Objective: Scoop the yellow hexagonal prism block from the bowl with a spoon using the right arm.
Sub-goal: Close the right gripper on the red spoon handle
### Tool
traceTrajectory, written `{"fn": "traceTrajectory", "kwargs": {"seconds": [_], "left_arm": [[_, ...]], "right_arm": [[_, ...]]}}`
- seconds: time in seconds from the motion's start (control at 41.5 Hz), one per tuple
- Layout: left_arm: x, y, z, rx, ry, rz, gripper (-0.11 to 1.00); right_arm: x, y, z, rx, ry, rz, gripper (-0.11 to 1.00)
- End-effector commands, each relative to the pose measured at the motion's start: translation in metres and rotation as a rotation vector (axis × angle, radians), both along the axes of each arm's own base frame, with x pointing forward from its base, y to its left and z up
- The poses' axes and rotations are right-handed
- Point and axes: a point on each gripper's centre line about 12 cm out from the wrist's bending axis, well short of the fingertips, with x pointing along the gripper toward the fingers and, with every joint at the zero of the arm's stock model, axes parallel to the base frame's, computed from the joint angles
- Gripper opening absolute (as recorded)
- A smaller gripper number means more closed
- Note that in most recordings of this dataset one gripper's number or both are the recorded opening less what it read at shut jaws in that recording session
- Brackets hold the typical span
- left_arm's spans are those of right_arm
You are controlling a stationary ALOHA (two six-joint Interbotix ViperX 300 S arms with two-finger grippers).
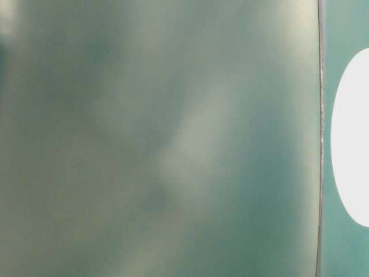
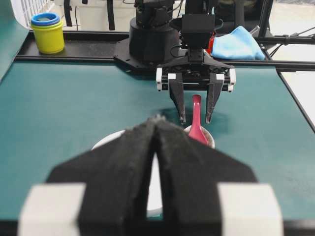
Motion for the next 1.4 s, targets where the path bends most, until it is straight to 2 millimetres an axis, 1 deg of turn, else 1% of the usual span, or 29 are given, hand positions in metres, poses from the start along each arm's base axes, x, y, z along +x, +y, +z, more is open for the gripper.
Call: {"fn": "traceTrajectory", "kwargs": {"seconds": [0.0,0.169,0.313,1.374], "left_arm": [[0.0025,0.0002,0.0092,0.006,-0.021,0.001,0.01],[0.0029,-0.0001,0.0095,0.006,-0.021,-0.001,0.01],[0.0028,-0.0001,0.0088,0.008,-0.02,0.0,0.01],[0.0028,0.0002,0.0088,0.009,-0.02,0.001,0.01]], "right_arm": [[0.0021,0.0032,0.0045,0.009,-0.024,0.008,0.59],[0.0011,0.0028,0.0036,0.007,-0.017,0.01,0.49],[0.0015,0.0031,0.004,0.008,-0.02,0.01,0.44],[0.0028,0.0036,0.0058,0.01,-0.033,0.009,0.43]]}}
